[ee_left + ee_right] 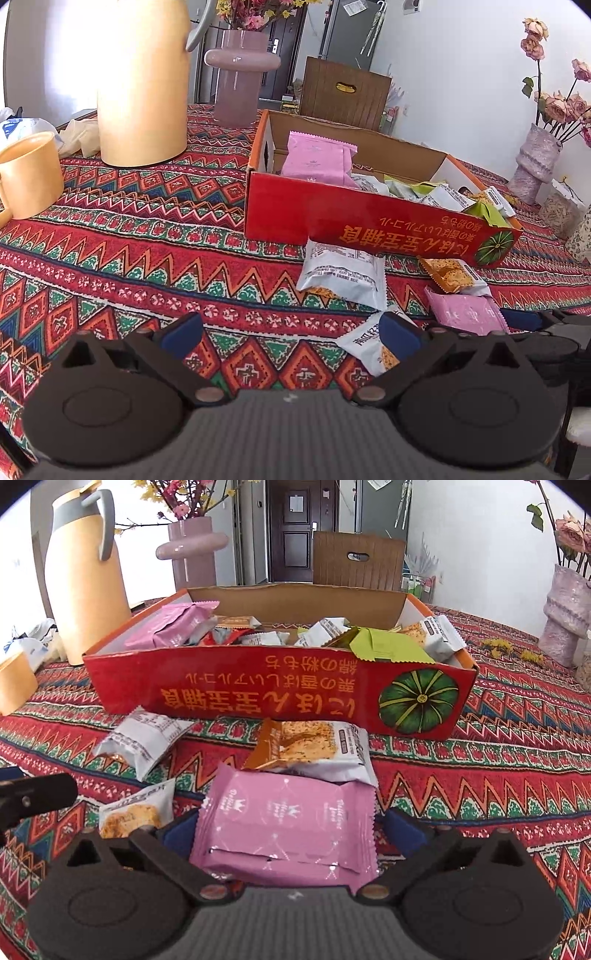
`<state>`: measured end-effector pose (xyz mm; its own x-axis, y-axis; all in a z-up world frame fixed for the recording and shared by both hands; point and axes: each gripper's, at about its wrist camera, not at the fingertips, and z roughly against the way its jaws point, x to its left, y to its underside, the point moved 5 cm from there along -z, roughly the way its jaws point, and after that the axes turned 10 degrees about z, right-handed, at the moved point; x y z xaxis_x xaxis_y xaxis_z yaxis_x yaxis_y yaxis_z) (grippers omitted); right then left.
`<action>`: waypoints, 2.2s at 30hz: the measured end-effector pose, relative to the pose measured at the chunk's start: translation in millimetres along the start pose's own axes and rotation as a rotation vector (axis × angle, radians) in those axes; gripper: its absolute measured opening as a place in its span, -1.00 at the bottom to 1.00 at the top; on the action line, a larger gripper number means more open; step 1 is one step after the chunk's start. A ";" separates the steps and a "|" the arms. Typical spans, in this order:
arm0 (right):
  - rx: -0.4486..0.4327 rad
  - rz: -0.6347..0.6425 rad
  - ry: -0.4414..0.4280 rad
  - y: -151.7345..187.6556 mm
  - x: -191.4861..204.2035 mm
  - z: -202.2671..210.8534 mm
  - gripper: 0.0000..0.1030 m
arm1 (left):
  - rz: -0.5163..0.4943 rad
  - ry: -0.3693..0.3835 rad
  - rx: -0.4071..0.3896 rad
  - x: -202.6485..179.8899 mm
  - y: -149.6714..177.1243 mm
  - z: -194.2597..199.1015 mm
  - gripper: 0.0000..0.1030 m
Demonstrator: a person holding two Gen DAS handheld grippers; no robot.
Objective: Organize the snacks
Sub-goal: 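Lift the pink packet with the right tool while the left tool reaches toward a crisp packet, then grasp the pumpkin-seed crisp packet with the left tool while the right tool holds the pink packet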
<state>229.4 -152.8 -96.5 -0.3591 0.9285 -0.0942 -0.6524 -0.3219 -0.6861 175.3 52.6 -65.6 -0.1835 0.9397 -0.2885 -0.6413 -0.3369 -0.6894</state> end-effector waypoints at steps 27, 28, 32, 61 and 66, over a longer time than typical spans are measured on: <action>-0.185 -0.071 -0.032 26.7 -44.9 54.1 0.32 | -0.029 -0.032 0.147 -55.7 13.3 -32.3 1.00; -0.187 -0.076 -0.032 27.3 -46.9 54.5 0.32 | -0.036 -0.037 0.149 -59.7 13.9 -33.7 1.00; -0.190 -0.088 -0.040 30.6 -50.9 54.4 0.32 | -0.061 -0.061 0.162 -70.6 18.4 -37.9 1.00; -0.206 -0.088 -0.055 37.9 -41.0 67.7 0.32 | -0.139 -0.052 0.129 -74.2 30.9 -18.8 -0.09; -0.208 -0.086 -0.054 38.4 -39.9 70.2 0.32 | -0.146 -0.037 0.118 -75.4 31.5 -13.9 -0.10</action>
<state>171.8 -215.2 -68.4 -0.3467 0.9379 0.0060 -0.5327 -0.1916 -0.8244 179.4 -29.7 -74.8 -0.1079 0.9804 -0.1649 -0.7455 -0.1895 -0.6390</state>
